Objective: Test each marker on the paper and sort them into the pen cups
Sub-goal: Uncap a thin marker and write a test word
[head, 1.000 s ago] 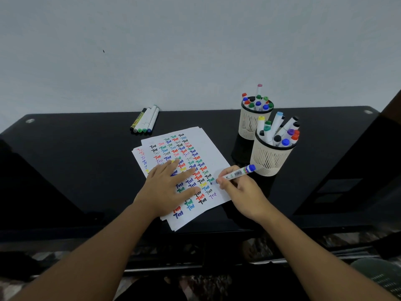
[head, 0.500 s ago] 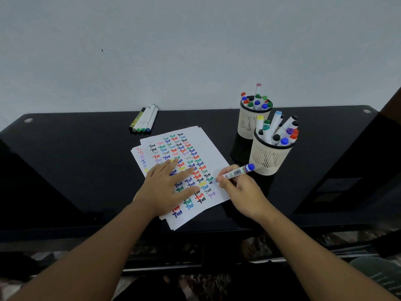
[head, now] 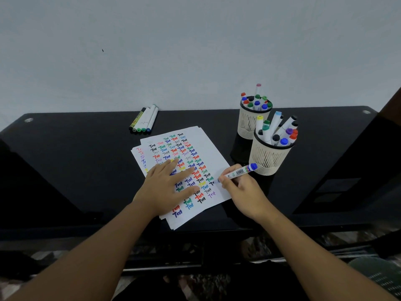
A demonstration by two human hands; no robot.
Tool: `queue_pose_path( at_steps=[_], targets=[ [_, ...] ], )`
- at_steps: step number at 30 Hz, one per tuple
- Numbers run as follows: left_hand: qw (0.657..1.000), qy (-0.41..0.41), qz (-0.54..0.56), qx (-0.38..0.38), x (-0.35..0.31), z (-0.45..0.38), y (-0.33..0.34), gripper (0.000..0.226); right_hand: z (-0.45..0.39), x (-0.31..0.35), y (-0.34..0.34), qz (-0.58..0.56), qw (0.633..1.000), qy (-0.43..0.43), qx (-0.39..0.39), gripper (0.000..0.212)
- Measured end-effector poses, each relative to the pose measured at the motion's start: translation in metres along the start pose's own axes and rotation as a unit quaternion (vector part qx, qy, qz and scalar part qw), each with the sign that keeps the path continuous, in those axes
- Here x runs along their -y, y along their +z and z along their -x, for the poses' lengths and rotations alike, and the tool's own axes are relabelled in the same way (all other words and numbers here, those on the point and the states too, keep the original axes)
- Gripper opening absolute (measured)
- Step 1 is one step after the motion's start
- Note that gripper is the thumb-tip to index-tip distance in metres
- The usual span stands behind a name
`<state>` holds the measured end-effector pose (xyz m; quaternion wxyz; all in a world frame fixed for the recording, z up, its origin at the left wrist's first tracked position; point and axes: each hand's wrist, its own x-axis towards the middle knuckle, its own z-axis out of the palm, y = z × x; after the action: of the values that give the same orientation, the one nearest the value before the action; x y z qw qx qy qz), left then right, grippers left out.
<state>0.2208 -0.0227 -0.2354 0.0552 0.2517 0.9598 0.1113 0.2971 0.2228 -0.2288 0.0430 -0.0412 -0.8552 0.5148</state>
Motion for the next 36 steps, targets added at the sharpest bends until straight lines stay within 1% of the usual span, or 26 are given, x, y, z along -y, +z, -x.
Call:
queue_pose_path(
  at_steps=[13,18,26,36],
  targets=[
    [1.000,-0.001,-0.006,0.006,0.0020,-0.0019,0.0016,0.072,-0.0009,-0.0023,0.0000,0.020,1.000,-0.009,-0.003,0.008],
    [1.000,-0.001,-0.003,0.004,0.0024,-0.0026,0.0015,0.072,-0.0011,-0.0052,-0.0007,-0.006,1.000,-0.006,-0.023,0.008],
    [1.000,0.000,0.002,-0.001,0.0025,-0.0019,0.0017,0.073,-0.0002,-0.0002,-0.0003,0.027,0.999,-0.011,-0.017,0.009],
    [1.000,-0.001,0.000,0.003,0.0003,-0.0014,-0.0008,0.071,0.0002,-0.0002,-0.0015,0.015,1.000,0.002,-0.021,0.010]
  ],
)
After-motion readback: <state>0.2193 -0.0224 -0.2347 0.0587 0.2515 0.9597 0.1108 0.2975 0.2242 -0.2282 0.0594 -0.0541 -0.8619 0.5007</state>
